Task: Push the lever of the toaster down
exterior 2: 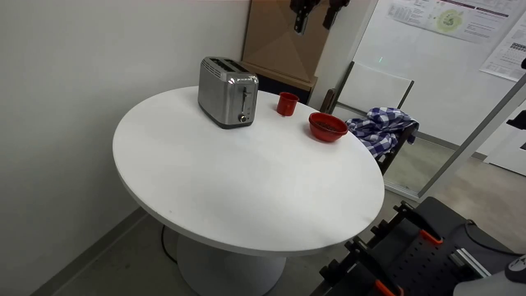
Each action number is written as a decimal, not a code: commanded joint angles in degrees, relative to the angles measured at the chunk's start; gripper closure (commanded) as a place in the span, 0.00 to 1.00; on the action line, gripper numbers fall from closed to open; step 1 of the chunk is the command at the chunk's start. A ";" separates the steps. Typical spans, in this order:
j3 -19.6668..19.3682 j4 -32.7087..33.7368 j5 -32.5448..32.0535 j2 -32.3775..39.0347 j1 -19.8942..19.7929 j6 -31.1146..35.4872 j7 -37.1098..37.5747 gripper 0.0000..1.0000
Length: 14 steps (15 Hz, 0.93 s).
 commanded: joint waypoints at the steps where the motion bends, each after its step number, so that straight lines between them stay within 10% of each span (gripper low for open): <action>1: -2.41 7.26 -5.31 8.78 1.50 0.68 4.12 0.47; 8: -8.18 15.58 -18.45 21.08 6.54 6.59 11.09 0.99; 14: -12.81 21.90 -22.67 31.13 11.43 12.64 14.26 1.00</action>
